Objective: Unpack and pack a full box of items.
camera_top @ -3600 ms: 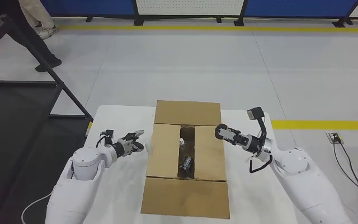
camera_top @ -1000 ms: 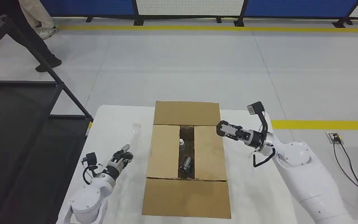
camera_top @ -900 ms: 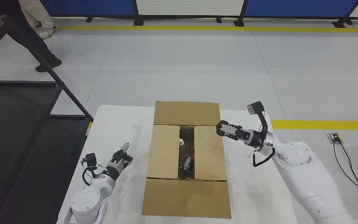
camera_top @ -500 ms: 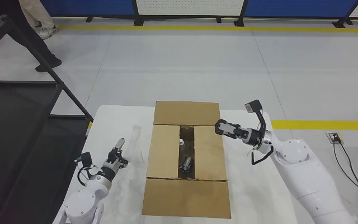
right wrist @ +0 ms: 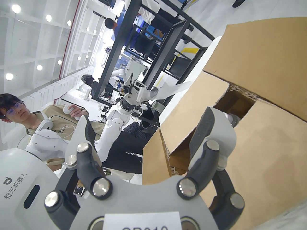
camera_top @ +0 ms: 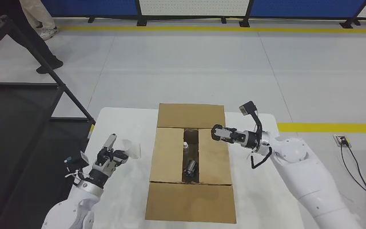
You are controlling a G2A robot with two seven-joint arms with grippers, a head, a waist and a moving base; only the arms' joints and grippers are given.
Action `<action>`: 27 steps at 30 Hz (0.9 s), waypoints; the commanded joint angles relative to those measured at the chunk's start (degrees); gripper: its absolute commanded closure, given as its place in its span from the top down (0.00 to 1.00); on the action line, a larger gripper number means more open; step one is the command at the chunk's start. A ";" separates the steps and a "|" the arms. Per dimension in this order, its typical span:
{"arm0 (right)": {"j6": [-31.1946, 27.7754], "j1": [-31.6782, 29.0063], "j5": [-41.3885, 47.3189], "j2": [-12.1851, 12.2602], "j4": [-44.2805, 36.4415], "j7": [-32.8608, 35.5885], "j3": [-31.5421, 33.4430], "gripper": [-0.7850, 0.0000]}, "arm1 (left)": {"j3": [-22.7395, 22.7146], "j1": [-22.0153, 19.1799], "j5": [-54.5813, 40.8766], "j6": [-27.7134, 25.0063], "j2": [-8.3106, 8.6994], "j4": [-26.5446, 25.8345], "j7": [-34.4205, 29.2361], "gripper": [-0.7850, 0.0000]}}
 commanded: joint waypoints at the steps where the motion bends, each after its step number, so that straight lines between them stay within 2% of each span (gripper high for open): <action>1: 0.60 1.25 -0.86 -0.44 1.26 -0.20 -1.03 1.00 | -0.76 0.47 0.15 -1.16 0.02 -0.95 0.22 0.99; 5: 0.53 3.87 -0.70 -1.29 5.21 -1.85 -1.78 1.00 | -2.98 1.45 -0.82 -2.49 0.06 -2.70 0.44 0.98; 9: 1.54 6.62 -3.08 -1.75 11.96 -6.26 -1.49 1.00 | -5.85 3.13 -3.03 -3.74 0.13 -4.27 -0.35 0.99; 18: 9.09 11.91 -12.70 -4.62 24.47 -19.75 -5.83 1.00 | -11.77 7.50 -5.55 -6.16 0.23 -7.56 -2.07 0.98; 23: 10.06 14.44 -13.31 -7.29 31.18 -22.56 -8.50 1.00 | -13.38 9.50 -5.40 -7.28 0.27 -8.19 -3.62 0.98; 27: 7.51 15.85 -9.91 -9.44 35.59 -20.32 -9.21 1.00 | -13.56 10.68 -5.25 -7.25 0.22 -8.24 -4.02 0.98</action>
